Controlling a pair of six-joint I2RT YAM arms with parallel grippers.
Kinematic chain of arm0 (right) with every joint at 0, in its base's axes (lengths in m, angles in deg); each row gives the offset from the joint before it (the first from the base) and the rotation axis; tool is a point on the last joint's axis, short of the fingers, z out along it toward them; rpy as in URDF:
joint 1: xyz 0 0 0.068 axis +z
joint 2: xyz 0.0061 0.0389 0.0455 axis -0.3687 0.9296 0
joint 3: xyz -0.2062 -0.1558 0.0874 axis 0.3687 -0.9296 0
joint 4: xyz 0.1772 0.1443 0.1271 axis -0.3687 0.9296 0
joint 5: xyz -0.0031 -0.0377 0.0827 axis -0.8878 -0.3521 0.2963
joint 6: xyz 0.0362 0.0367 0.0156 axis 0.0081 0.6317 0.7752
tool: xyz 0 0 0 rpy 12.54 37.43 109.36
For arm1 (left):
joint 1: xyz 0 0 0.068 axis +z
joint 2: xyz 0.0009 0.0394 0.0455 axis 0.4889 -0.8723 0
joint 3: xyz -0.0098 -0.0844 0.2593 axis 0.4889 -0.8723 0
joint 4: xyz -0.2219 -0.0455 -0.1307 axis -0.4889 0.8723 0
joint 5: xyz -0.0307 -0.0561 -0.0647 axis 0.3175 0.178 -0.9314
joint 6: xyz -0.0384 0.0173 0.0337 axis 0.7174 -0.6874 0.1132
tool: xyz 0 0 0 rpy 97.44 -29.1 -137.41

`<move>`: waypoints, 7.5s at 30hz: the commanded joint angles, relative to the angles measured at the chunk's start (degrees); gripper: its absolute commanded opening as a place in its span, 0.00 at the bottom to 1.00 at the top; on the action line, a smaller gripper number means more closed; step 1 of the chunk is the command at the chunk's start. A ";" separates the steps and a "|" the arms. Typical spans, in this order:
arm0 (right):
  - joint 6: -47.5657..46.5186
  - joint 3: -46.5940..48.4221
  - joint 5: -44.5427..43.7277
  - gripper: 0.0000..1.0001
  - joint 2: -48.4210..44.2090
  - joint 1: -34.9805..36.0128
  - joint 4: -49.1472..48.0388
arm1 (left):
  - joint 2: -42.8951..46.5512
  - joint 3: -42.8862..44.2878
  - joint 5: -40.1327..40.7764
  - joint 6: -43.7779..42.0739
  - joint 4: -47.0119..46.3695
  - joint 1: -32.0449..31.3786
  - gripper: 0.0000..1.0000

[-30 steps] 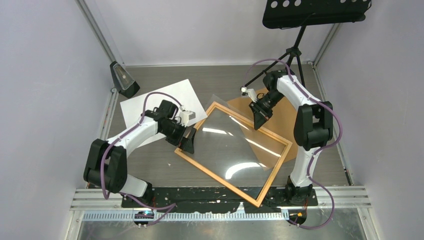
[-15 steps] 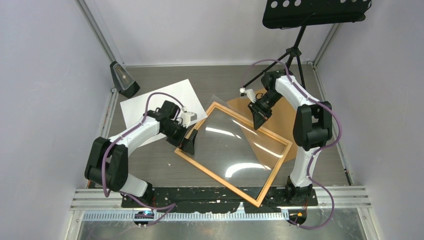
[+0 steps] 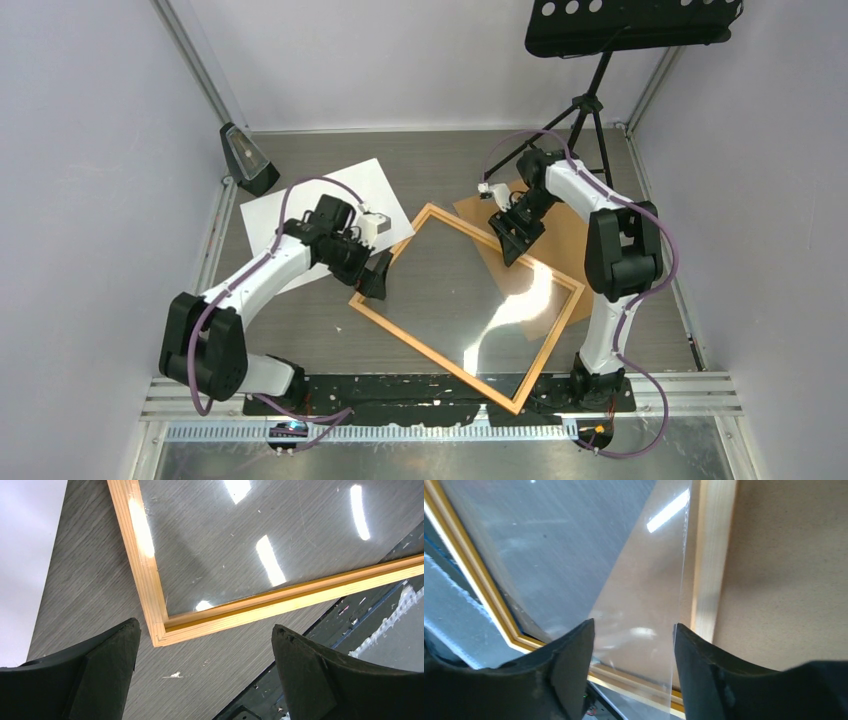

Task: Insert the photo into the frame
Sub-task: Place the photo frame item in the photo frame, then adjust the photo frame at the center of the board, then adjust the photo frame item on the photo frame.

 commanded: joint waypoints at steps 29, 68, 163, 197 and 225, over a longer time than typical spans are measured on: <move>9.11 -4.88 -2.49 0.87 -2.64 -5.95 -14.00 | 5.36 -14.65 36.56 -24.45 -13.81 -25.78 1.00; 12.73 -23.73 12.49 0.77 -11.10 -8.31 -19.71 | -16.56 2.03 45.41 -35.19 -21.53 -13.91 0.99; 11.17 -14.96 38.29 0.31 5.66 -15.03 -19.50 | -13.24 16.92 10.63 -8.99 0.93 5.74 1.00; 19.07 -11.43 43.59 0.06 4.93 -9.91 -20.99 | -10.17 14.78 11.48 -10.22 0.12 5.74 0.99; -17.26 -6.03 58.89 0.06 12.62 -10.68 19.71 | -12.12 16.25 13.38 -9.25 -1.63 7.40 1.00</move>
